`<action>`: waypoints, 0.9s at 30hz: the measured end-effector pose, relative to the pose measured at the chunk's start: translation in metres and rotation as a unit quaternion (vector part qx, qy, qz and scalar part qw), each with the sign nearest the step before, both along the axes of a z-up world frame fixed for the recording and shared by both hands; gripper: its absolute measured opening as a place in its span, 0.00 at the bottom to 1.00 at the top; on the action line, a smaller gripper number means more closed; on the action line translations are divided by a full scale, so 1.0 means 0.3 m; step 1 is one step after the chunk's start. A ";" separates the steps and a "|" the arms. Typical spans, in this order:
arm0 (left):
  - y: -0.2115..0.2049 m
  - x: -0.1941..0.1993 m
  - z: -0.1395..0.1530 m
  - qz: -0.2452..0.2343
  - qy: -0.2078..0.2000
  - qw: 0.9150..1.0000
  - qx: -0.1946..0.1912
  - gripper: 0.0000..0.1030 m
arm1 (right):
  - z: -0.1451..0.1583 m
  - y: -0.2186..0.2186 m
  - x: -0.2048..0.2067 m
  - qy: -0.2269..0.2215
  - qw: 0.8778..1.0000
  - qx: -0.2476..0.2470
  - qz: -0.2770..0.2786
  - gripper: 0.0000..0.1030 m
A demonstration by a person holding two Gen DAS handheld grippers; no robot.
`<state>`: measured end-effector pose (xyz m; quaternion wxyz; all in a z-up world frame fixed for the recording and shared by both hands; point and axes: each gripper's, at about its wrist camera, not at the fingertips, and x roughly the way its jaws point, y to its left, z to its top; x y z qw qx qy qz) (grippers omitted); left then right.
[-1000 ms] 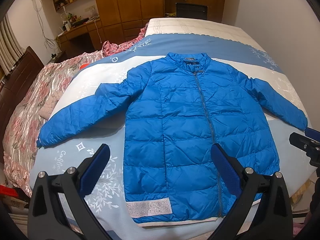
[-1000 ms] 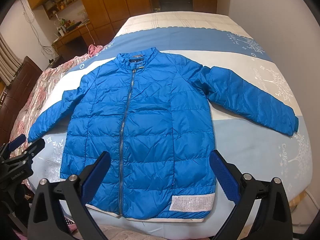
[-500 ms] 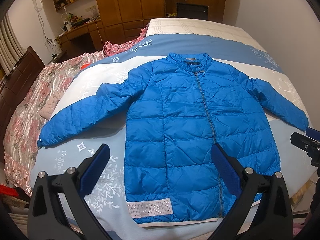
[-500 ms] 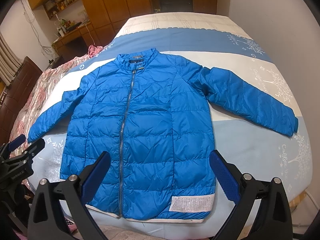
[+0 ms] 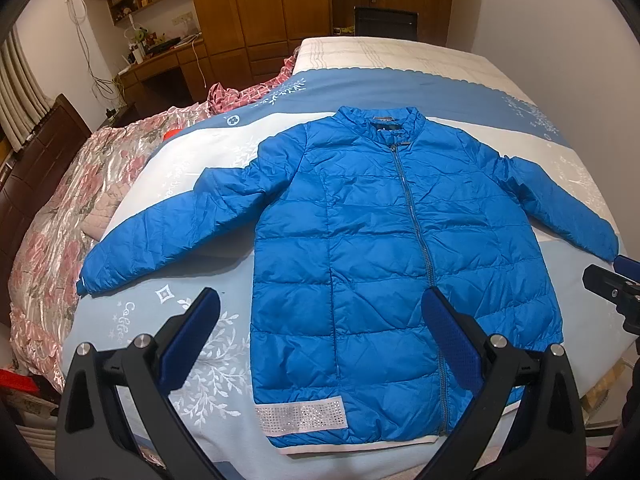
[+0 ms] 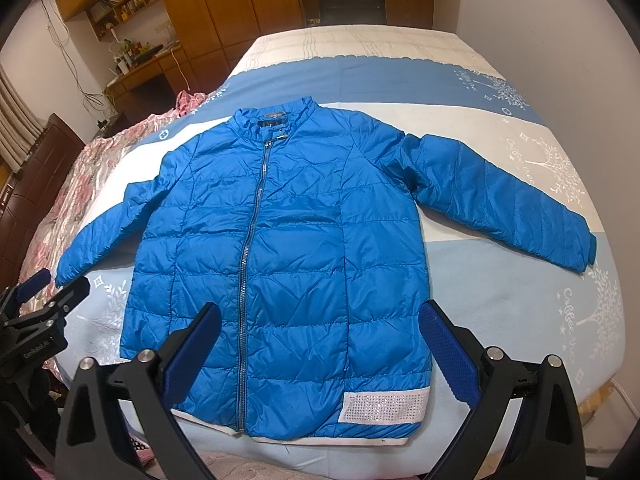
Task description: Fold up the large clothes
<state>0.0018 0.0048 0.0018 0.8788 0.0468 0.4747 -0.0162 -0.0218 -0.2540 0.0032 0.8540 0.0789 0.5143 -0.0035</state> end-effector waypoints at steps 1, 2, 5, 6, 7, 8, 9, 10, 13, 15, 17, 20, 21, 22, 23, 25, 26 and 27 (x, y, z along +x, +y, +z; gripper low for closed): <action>-0.001 0.000 0.000 0.000 0.000 1.000 0.000 0.97 | 0.000 0.000 -0.003 -0.001 1.000 0.000 0.000 0.96; -0.001 0.000 0.000 0.000 0.000 1.000 -0.001 0.97 | 0.000 0.001 -0.003 -0.001 1.000 0.000 0.000 0.96; -0.001 0.000 0.000 0.000 0.000 1.000 0.000 0.97 | 0.000 -0.001 -0.003 -0.001 1.000 0.000 0.000 0.96; 0.000 0.000 0.000 0.000 0.000 1.000 0.000 0.97 | 0.000 -0.001 -0.002 -0.002 1.000 0.000 0.000 0.96; 0.000 0.000 0.000 0.000 0.000 1.000 0.000 0.97 | 0.002 -0.001 -0.001 -0.002 1.000 0.000 0.000 0.96; 0.000 0.000 0.000 0.001 0.000 1.000 0.000 0.97 | 0.000 0.000 -0.003 -0.002 1.000 -0.001 0.000 0.96; -0.001 0.001 0.000 0.001 0.000 1.000 0.000 0.97 | 0.002 -0.001 -0.001 -0.003 1.000 -0.001 0.001 0.96; 0.000 0.001 0.001 0.001 0.000 1.000 0.000 0.97 | 0.000 -0.001 -0.003 -0.002 1.000 -0.001 0.000 0.96; -0.001 0.001 0.001 0.001 0.000 1.000 0.001 0.97 | 0.000 -0.003 -0.001 -0.002 1.000 0.000 0.000 0.96; 0.000 0.002 0.001 0.001 0.000 1.000 0.001 0.97 | 0.000 -0.002 -0.002 -0.002 1.000 -0.001 0.000 0.96; -0.001 0.001 0.001 0.001 0.000 1.000 0.001 0.97 | -0.001 0.000 -0.003 -0.002 1.000 0.000 0.000 0.96; 0.001 0.001 0.002 0.001 0.000 1.000 0.001 0.97 | -0.001 0.000 -0.002 -0.002 1.000 -0.001 0.000 0.96; 0.001 0.001 0.002 0.001 0.000 1.000 0.001 0.97 | -0.001 0.000 -0.002 -0.002 1.000 -0.001 0.000 0.96; 0.000 0.001 0.002 0.001 0.000 1.000 0.001 0.97 | -0.002 0.000 -0.002 -0.002 1.000 -0.001 0.000 0.96; 0.000 0.001 0.002 0.001 0.000 1.000 0.001 0.97 | -0.002 -0.001 0.000 -0.001 1.000 0.000 0.000 0.96; 0.004 0.004 0.002 0.002 0.000 1.000 0.002 0.97 | -0.002 0.000 -0.003 -0.002 1.000 -0.001 0.000 0.96; 0.006 0.005 0.003 0.002 0.000 1.000 0.002 0.97 | -0.002 -0.001 -0.002 -0.002 1.000 -0.001 0.000 0.96; 0.004 0.004 0.003 0.002 0.000 1.000 0.002 0.97 | -0.004 -0.001 -0.002 -0.002 1.000 0.000 0.000 0.96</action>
